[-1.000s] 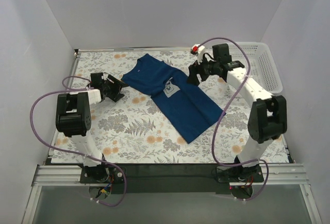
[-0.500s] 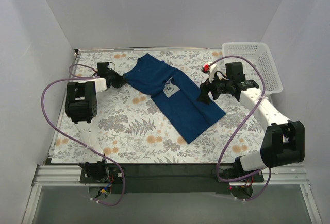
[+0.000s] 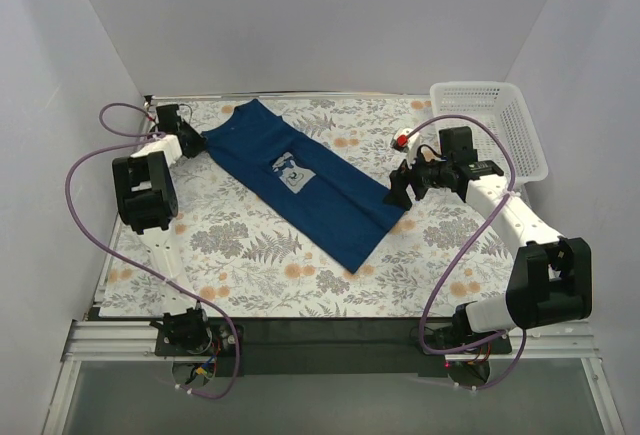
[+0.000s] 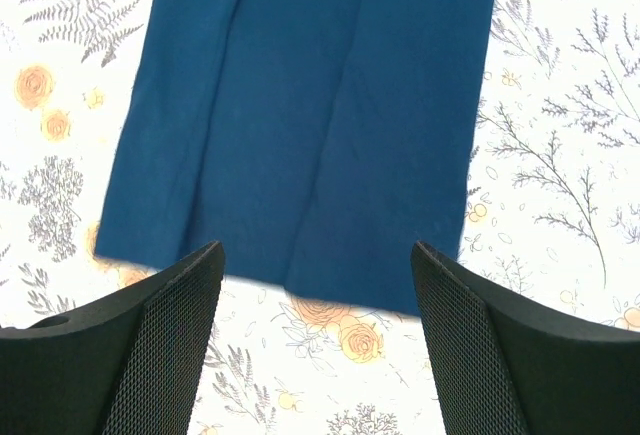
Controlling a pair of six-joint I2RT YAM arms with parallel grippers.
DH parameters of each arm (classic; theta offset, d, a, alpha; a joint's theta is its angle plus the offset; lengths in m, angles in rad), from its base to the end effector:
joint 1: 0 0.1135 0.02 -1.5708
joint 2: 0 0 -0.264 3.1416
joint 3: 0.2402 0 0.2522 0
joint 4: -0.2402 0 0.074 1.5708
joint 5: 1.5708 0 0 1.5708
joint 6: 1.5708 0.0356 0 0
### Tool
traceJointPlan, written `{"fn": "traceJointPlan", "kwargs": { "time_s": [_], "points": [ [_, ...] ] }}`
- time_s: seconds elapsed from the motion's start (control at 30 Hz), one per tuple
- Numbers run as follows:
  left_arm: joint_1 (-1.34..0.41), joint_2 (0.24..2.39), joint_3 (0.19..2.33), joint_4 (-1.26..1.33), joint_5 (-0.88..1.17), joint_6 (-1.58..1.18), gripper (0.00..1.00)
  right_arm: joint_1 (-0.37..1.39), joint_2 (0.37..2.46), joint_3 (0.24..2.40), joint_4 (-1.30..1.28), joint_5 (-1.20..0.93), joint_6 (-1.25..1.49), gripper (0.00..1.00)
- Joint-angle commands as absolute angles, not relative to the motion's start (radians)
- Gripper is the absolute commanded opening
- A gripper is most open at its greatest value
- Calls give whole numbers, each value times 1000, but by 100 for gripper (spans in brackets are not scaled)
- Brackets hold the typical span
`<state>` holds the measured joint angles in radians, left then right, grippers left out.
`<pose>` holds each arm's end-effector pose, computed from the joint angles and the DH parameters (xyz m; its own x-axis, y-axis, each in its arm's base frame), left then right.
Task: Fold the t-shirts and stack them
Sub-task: Fold the tshirt
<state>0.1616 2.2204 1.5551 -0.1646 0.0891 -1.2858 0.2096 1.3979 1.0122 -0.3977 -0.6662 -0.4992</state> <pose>0.4775 0.0746 0.1390 -0.1079 -0.9861 -0.1268 -0.7273 0.1652 -0.6662 0.2853 0.0832 0.2650 -0.3227 -0.4534 -0.8308 -0.8501 0.5249 0.0437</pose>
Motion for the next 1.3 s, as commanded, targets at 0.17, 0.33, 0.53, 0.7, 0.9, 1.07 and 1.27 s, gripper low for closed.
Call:
{"fn": "traceJointPlan", "kwargs": {
  "time_s": [0.17, 0.33, 0.53, 0.7, 0.9, 1.07, 1.27],
  "points": [
    [196, 2171, 1657, -256, 61, -1151, 45, 224, 1434, 1012, -471, -697, -686, 68],
    [198, 1948, 1490, -189, 81, -1124, 57, 225, 1459, 1025, -472, -658, -733, 69],
    [151, 1588, 1139, -6, 461, -1178, 62, 212, 1577, 1106, -506, -539, -811, 71],
    [-140, 1309, 791, -6, 436, -1267, 61, 192, 1654, 1164, -543, -551, -758, 70],
    [-467, 1103, 493, 89, 253, -1488, 60, 189, 1709, 1196, -538, -538, -672, 69],
    [-764, 1126, 427, 110, 31, -1753, 59, 176, 1712, 1187, -519, -546, -621, 68],
    [-939, 1296, 406, 204, -148, -2156, 56, 164, 1686, 1155, -492, -555, -588, 68]
  ]
}}
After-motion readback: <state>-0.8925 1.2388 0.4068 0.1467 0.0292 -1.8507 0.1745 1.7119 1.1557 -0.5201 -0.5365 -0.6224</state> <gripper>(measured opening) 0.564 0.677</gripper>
